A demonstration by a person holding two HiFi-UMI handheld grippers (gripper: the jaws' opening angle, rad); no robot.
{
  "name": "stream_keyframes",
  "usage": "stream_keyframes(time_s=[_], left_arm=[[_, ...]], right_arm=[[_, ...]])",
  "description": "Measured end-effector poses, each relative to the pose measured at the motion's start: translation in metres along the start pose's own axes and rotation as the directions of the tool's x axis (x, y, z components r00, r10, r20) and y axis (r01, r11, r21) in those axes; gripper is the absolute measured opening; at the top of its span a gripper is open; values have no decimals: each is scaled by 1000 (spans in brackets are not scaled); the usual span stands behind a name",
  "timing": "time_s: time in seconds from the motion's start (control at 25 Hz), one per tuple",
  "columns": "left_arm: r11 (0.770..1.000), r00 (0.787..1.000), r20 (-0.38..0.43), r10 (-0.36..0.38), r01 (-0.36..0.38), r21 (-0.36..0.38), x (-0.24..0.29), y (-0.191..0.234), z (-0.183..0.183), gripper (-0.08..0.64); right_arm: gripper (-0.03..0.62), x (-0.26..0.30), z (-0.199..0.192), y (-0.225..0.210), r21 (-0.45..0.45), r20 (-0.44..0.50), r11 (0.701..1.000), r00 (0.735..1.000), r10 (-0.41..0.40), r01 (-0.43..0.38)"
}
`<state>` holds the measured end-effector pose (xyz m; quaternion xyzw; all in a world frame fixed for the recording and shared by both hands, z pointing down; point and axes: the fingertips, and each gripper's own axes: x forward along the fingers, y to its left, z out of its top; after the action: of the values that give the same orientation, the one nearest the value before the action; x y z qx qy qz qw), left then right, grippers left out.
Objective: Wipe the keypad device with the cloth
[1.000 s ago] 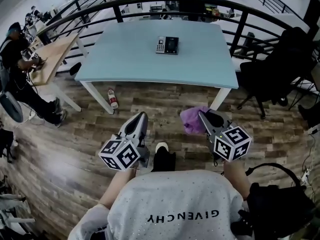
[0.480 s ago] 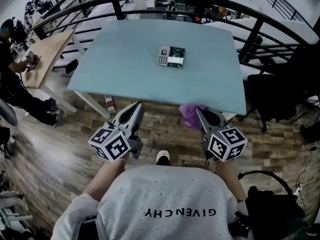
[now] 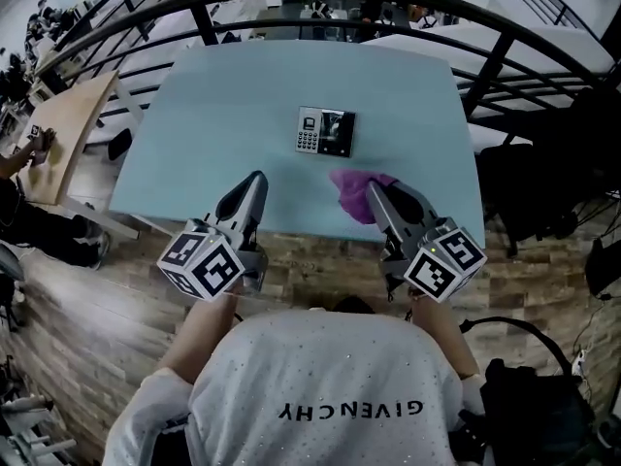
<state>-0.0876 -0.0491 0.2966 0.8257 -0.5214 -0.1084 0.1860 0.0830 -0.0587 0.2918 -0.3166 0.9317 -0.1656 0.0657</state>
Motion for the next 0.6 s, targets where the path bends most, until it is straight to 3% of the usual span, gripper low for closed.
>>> stream_keyframes(time_s=[0.32, 0.48, 0.6], left_arm=[[998, 999, -20, -28, 27, -57, 42, 32, -15, 0], [999, 999, -42, 12, -14, -51, 52, 58, -14, 0], [999, 997, -73, -7, 3, -52, 61, 65, -18, 0]], right_arm=[[26, 75, -17, -20, -58, -133, 993, 986, 96, -104], [26, 116, -42, -42, -141, -246, 985, 967, 61, -98], [26, 146, -55, -61, -232, -295, 969, 956, 10, -82]])
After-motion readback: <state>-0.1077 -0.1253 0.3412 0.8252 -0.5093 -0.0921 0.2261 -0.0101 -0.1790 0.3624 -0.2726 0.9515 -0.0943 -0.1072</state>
